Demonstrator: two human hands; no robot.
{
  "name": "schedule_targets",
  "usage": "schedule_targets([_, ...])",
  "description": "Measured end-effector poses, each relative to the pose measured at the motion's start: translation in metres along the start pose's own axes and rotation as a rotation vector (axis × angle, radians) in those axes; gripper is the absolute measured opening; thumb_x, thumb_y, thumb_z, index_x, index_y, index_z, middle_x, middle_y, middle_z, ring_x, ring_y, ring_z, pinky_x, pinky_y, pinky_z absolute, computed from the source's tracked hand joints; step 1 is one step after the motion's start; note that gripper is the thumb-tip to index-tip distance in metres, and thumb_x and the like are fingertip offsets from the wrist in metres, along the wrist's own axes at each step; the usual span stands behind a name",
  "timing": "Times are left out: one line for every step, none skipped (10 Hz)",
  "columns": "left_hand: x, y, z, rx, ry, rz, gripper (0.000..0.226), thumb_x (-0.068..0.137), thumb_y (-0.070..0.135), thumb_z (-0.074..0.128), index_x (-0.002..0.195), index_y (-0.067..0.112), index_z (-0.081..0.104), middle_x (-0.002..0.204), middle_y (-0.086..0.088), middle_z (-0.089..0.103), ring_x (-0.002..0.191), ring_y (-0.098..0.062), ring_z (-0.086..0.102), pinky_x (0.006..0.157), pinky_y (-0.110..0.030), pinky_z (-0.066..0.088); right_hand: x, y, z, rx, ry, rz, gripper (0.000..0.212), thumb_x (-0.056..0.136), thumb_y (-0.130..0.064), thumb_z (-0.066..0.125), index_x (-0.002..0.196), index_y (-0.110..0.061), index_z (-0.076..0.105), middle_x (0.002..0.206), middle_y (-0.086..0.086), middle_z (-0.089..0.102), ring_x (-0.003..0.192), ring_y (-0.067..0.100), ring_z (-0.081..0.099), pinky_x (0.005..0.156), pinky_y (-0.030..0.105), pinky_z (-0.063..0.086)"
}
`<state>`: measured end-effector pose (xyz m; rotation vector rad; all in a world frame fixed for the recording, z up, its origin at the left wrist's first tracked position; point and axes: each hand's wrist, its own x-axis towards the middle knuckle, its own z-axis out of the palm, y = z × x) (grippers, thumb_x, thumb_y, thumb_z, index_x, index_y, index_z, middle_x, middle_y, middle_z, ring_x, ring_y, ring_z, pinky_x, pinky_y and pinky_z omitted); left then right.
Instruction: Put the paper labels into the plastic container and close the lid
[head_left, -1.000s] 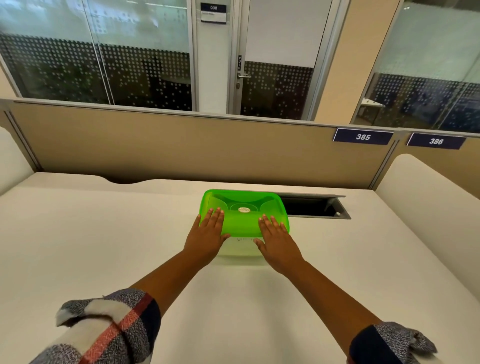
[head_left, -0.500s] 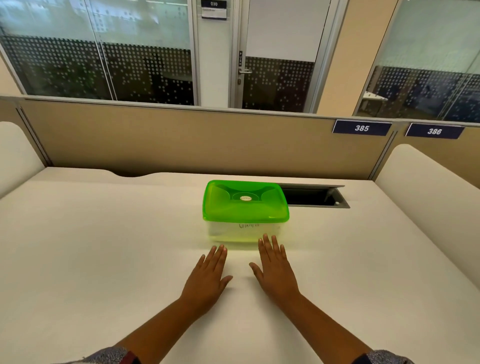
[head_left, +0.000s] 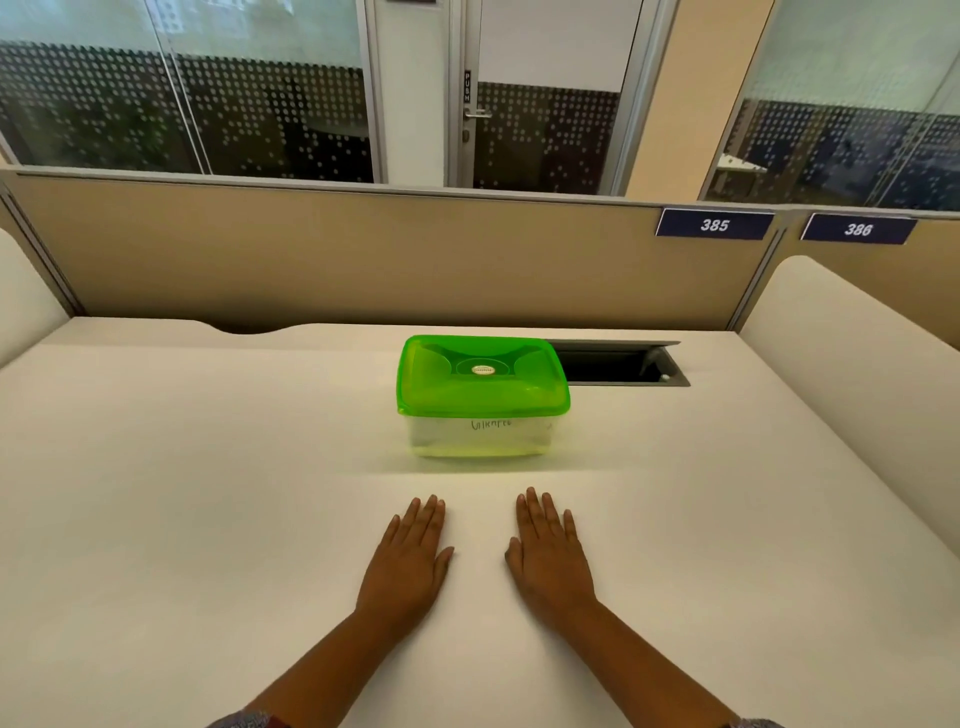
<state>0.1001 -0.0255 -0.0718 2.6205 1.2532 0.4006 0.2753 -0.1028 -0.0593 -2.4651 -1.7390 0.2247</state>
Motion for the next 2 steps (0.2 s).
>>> schedule_targets([0.0011, -0.0031, 0.0040, -0.037, -0.035, -0.035, 0.060, 0.097, 0.040, 0.028, 0.148, 0.014, 0.009, 0.159, -0.001, 0.008, 0.147, -0.020, 0.004, 0.114, -0.021, -0.007, 0.0013, 0.0013, 0.0006, 0.024, 0.018, 0.004, 0.059, 0.098, -0.029, 0.022, 0.150, -0.013, -0.002, 0.160, 0.005, -0.007, 0.148, 0.020, -0.007, 0.120, 0.036, -0.007])
schedule_targets([0.0021, -0.0049, 0.0038, -0.023, -0.009, -0.019, 0.063, 0.096, 0.042, 0.024, 0.148, 0.013, 0.005, 0.159, -0.004, -0.001, 0.147, -0.023, -0.001, 0.109, -0.014, -0.020, -0.0004, 0.0029, -0.0024, 0.015, 0.189, -0.062, 0.065, 0.094, -0.026, 0.036, 0.149, -0.007, 0.008, 0.160, 0.011, 0.003, 0.148, 0.025, 0.004, 0.118, 0.027, -0.012])
